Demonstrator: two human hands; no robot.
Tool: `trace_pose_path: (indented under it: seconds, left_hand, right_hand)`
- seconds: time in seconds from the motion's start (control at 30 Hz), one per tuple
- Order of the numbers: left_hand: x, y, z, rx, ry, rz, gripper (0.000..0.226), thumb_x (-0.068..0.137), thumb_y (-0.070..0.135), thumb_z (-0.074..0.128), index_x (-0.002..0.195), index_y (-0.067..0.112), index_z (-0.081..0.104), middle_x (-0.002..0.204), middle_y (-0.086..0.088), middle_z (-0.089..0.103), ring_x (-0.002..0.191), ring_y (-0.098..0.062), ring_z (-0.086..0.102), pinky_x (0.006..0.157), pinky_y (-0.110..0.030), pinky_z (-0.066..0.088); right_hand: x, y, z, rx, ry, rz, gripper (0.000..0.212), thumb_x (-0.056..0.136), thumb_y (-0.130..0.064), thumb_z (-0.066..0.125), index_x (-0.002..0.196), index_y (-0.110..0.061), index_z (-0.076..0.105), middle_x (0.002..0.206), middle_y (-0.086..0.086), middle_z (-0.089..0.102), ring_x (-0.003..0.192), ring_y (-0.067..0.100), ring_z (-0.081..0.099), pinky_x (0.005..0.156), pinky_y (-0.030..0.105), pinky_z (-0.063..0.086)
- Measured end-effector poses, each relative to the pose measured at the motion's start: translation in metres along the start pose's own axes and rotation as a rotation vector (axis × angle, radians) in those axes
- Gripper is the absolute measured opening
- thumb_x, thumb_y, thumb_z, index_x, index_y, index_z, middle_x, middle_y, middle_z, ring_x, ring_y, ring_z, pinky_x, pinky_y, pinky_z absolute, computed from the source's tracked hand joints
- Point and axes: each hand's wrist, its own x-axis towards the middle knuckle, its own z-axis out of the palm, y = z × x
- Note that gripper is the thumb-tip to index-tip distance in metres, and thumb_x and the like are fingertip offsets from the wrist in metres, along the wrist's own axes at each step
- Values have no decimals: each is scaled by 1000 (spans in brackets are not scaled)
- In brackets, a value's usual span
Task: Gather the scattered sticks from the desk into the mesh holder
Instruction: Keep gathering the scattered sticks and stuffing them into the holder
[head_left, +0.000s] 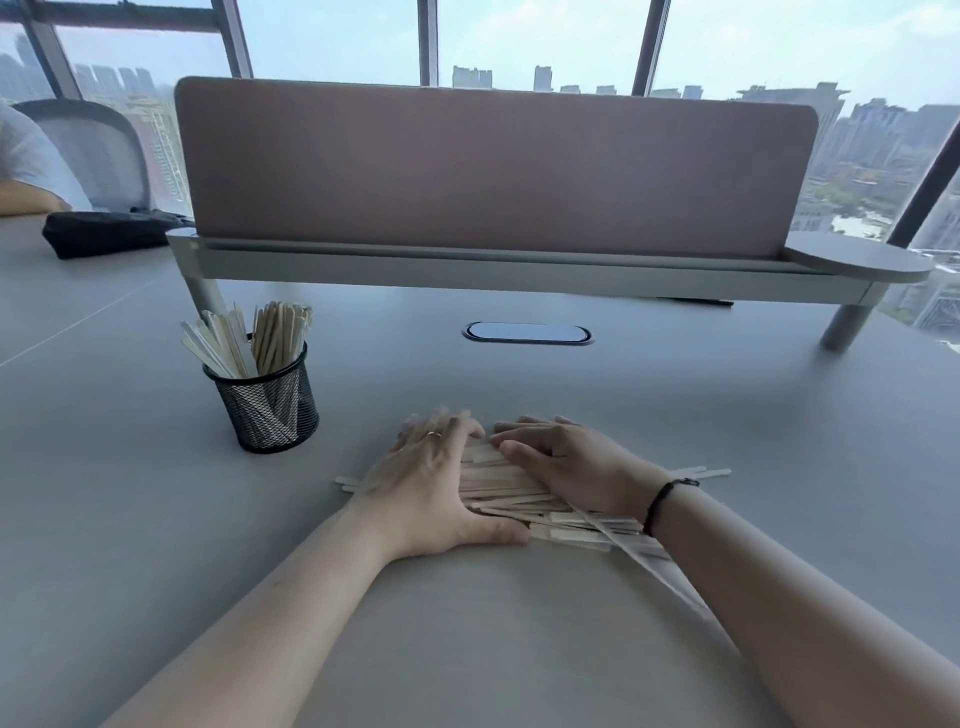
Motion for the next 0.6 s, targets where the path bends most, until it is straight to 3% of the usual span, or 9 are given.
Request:
trace_pose_path:
  seconds: [0.07, 0.17, 0.23, 0.37, 0.43, 0.5, 0.6]
  left_hand:
    - [-2, 1, 0, 28, 17, 0, 108, 50, 95, 58, 138, 36, 34, 143, 8, 48, 136, -17, 38, 110, -32, 29]
    - [-6, 1, 2, 61, 64, 43, 103, 56, 96, 51, 139, 36, 41, 139, 14, 51, 131, -9, 42, 107, -30, 34]
    - [-9, 1, 3, 66, 84, 60, 95, 62, 94, 50, 137, 36, 46, 136, 17, 52, 129, -7, 41, 105, -30, 36]
    - [-11, 0, 5, 74, 95, 53, 93, 65, 92, 48, 139, 35, 48, 129, 15, 54, 124, -9, 44, 101, -29, 38]
    - [-10, -1, 6, 74, 86, 50, 98, 64, 92, 44, 141, 32, 48, 129, 13, 53, 124, -11, 45, 103, -30, 37]
    - [-10, -1, 8, 69, 71, 46, 101, 64, 92, 42, 143, 29, 48, 131, 11, 52, 126, -13, 43, 105, -30, 35]
    - [-13, 1, 10, 33, 46, 36, 101, 67, 90, 45, 146, 28, 45, 133, 8, 49, 128, -14, 41, 107, -29, 34]
  right_hand:
    - [-13, -10, -2, 17, 5, 14, 57, 95, -63, 40, 142, -32, 50, 148, -16, 47, 137, -3, 35, 113, 22, 24]
    - [-36, -16, -13, 94, 42, 97, 98, 71, -88, 43, 150, -31, 36, 152, -10, 45, 138, 7, 40, 113, 31, 33]
    - [-55, -12, -20, 25, 65, 94, 115, 57, -97, 45, 154, -36, 26, 156, -12, 37, 142, 9, 32, 116, 34, 29]
    - [-90, -2, -18, -118, -79, 125, 132, 50, -91, 62, 156, -39, 4, 161, -18, 15, 146, 1, 7, 121, 30, 8]
    - [-97, 2, -10, -189, -47, 120, 133, 50, -93, 60, 157, -37, 3, 161, -21, 11, 146, 0, 4, 120, 25, 4]
    - [-96, 3, -4, -176, 66, 146, 125, 54, -94, 56, 156, -36, 12, 157, -20, 22, 144, 7, 17, 118, 26, 15]
    - [-85, 3, 4, -151, 213, 149, 97, 65, -89, 53, 145, -36, 41, 134, -18, 44, 130, 11, 37, 107, 29, 34]
